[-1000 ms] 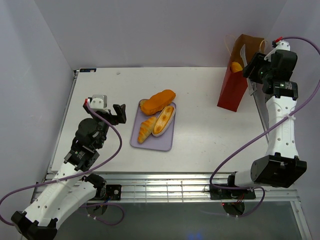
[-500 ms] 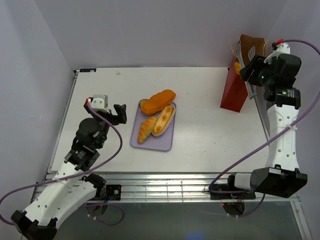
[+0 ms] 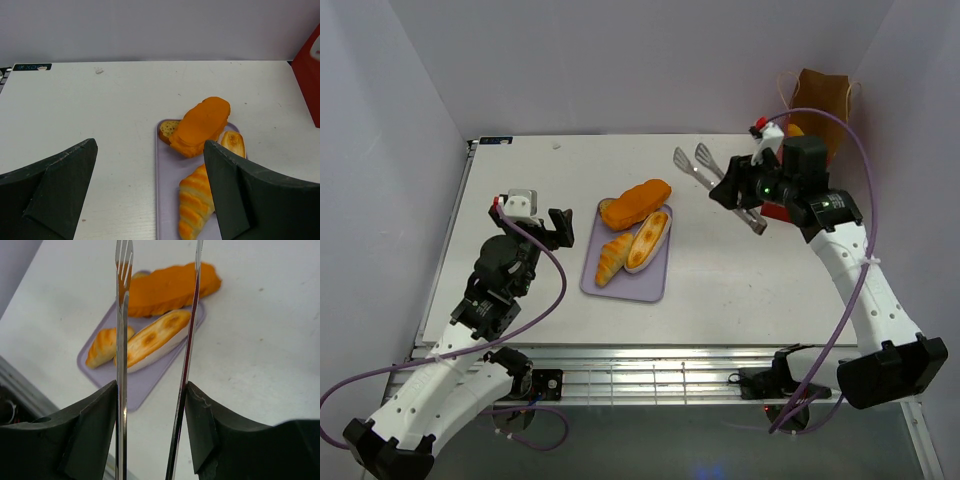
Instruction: Place the fake bread into the paper bag
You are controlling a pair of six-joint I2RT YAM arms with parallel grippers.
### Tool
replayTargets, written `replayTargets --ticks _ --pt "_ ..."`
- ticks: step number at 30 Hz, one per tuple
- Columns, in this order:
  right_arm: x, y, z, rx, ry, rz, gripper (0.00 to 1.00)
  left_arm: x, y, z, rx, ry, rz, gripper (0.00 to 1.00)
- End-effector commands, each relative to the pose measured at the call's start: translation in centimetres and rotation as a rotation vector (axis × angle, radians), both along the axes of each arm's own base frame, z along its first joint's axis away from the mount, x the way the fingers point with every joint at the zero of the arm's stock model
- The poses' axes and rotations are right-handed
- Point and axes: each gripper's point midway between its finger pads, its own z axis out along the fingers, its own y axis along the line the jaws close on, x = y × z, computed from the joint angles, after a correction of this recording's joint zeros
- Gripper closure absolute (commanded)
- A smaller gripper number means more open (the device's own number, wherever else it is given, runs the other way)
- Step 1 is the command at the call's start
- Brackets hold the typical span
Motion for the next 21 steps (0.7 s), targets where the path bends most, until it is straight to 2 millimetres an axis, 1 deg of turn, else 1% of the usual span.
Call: replayTargets --ticks 1,2,4,5,6,7,8,9,11,12,14,15,16,21 --pt "-2.9 3.0 -2.7 -0.048 0.044 0.108 0.41 0.0 0.2 0.2 0.001 -0.014 0.014 0.02" --pt "-3.8 4.3 -3.4 -0.056 0.059 0.143 0.41 0.0 0.2 0.2 0.000 -0.015 0.016 0.02" --pt "-4.5 5.0 -4.7 -0.062 0.088 0.144 0.41 0.0 0.3 0.1 0.003 -0.014 0.020 0.02" --pt "-5.1 5.3 -6.2 -0.066 0.124 0.147 0.41 0.0 0.3 0.1 0.003 -0.014 0.019 0.02" --pt "-5.8 6.0 -6.8 -0.062 0.136 0.169 0.41 0.0 0.3 0.2 0.002 -0.015 0.019 0.02" --pt "-6.3 6.3 -7.3 -0.058 0.149 0.172 0.41 0.1 0.3 0.1 0.005 -0.013 0.019 0.02" --pt "-6.7 6.6 -8.5 -0.062 0.168 0.177 0.41 0.1 0.3 0.2 0.004 -0.014 0.017 0.02" --pt "-7.4 7.4 -9.0 -0.067 0.176 0.205 0.41 0.1 0.2 0.1 0.006 -0.012 0.017 0.02" --pt "-8.2 8.1 -10.1 -0.077 0.198 0.228 0.41 0.1 0.2 0.1 0.006 -0.012 0.014 0.02" --pt "-8.9 8.8 -10.8 -0.086 0.213 0.248 0.41 0.1 0.1 0.0 0.007 -0.009 0.013 0.02" --pt "-9.5 9.5 -11.5 -0.091 0.236 0.257 0.41 0.1 0.1 0.1 0.007 -0.010 0.011 0.02" --pt "-10.3 10.3 -11.8 -0.098 0.244 0.280 0.42 0.1 0.1 0.0 0.007 -0.009 0.011 0.02" --pt "-10.3 10.4 -12.1 -0.115 0.244 0.268 0.42 0.1 0.2 0.1 0.007 -0.010 0.014 0.02" --pt "-11.6 12.0 -11.9 -0.086 0.265 0.284 0.42 0.0 0.2 0.2 0.003 -0.016 0.014 0.02"
